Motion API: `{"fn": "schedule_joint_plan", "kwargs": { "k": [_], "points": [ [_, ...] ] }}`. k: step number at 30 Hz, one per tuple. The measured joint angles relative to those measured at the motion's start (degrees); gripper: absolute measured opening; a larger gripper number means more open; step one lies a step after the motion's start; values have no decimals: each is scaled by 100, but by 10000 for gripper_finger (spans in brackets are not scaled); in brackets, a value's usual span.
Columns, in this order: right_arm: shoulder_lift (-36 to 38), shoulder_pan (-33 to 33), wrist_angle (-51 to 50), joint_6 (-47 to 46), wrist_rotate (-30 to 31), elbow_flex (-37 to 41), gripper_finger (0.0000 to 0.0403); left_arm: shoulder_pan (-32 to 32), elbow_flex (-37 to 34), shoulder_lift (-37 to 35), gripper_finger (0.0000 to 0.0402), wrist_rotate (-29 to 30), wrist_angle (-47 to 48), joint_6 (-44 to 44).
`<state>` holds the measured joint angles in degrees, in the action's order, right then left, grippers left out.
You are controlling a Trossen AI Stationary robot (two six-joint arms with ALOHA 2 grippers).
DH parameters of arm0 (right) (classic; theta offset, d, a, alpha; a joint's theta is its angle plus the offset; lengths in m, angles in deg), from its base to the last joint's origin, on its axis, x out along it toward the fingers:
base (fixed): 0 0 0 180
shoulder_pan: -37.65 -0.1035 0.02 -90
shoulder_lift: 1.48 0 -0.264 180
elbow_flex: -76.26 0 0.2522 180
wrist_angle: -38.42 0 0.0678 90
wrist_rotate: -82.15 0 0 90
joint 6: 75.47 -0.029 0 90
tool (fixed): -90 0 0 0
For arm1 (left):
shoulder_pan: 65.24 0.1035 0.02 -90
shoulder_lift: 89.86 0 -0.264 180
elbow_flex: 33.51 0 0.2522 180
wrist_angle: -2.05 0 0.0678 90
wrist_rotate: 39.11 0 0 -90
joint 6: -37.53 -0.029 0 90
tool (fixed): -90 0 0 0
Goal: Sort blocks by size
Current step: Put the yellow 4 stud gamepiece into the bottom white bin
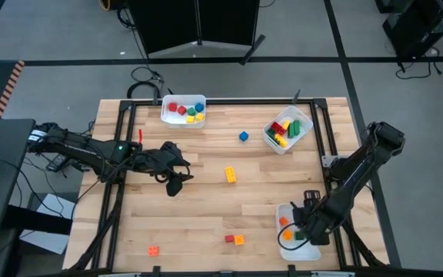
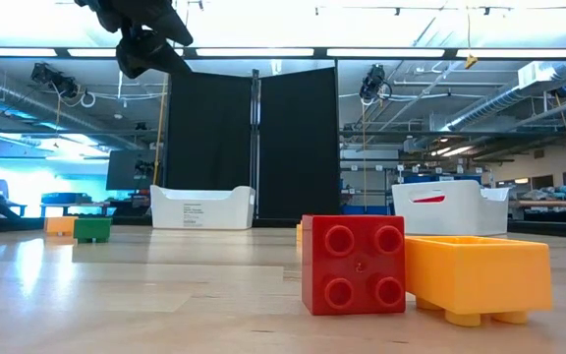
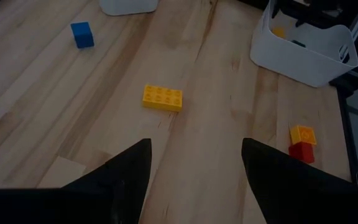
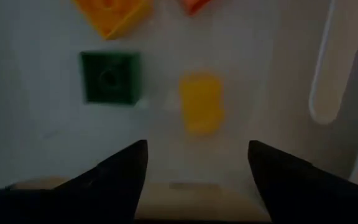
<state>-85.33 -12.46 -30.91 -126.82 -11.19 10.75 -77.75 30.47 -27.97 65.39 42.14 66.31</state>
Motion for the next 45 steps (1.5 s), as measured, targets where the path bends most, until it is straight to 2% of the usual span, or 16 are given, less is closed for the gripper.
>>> {"fn": "schedule_joint_plan", "kwargs": {
  "k": [4,12,17,23,27,30,36,45],
  "points": [
    [451,0,32,-390,-216,-23,299,0,0,0,258,0,0,0],
    [1340,26,-184,-1223,889,-597,304,2,0,0,258,146,-8,-2],
    [1575,160,-1278,-1909,1376,-913,300,2,0,0,258,262,-92,-17],
    [1560,418,-2905,-3425,1826,-990,302,8,0,-2,258,367,-129,-367],
    [1560,585,-3270,-4254,1924,-943,304,8,0,-2,258,372,-125,-464],
    [1560,647,-3235,-4458,2112,-918,304,8,0,-2,258,378,-127,-488],
    [1560,647,-3101,-4493,2920,-918,302,11,0,-2,258,391,-122,-710],
    [1558,647,-3062,-4494,2941,-914,300,11,0,-2,258,394,-116,-733]
  ]
}}
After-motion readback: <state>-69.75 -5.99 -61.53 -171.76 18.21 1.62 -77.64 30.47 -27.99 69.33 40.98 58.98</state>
